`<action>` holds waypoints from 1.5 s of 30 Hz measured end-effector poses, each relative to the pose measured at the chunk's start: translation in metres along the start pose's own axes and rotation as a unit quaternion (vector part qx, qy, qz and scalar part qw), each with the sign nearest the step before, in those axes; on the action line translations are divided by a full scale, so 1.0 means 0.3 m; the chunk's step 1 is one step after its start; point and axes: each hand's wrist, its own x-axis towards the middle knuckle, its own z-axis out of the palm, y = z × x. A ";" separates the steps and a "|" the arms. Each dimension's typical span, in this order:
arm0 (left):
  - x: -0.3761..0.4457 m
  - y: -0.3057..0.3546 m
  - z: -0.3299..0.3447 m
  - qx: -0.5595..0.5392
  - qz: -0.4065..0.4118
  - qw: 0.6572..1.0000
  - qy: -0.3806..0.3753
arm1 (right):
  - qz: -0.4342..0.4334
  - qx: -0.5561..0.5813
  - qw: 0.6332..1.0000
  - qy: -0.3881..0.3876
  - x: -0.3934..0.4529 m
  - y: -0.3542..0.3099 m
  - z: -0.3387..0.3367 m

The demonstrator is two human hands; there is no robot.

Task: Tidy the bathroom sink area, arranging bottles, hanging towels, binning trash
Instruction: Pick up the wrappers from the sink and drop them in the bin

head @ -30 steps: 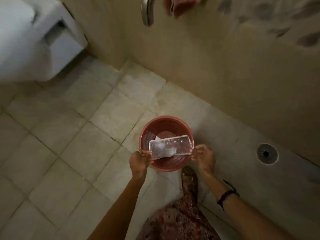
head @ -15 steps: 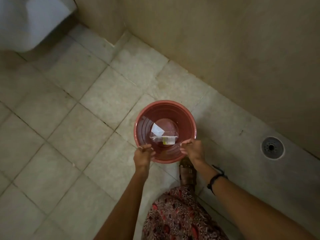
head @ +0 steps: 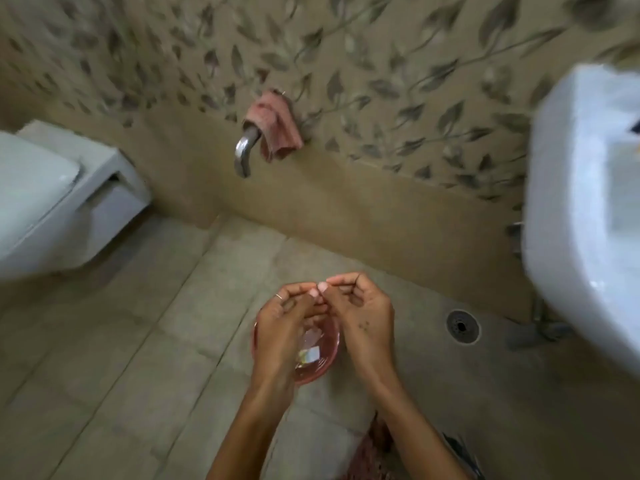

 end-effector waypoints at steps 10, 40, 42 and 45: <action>-0.171 0.304 0.607 0.062 0.137 0.958 -0.244 | -0.142 0.027 0.981 0.131 0.036 -0.564 -0.428; 0.060 0.167 1.299 0.290 0.232 0.916 -0.153 | -0.070 -0.139 0.904 0.399 0.397 -0.575 -0.953; 0.026 0.189 1.249 0.240 0.214 0.934 -0.156 | -0.094 -0.132 0.901 0.403 0.361 -0.602 -0.916; -0.044 0.239 1.122 0.148 0.188 0.959 -0.150 | -0.130 -0.115 0.909 0.379 0.270 -0.636 -0.804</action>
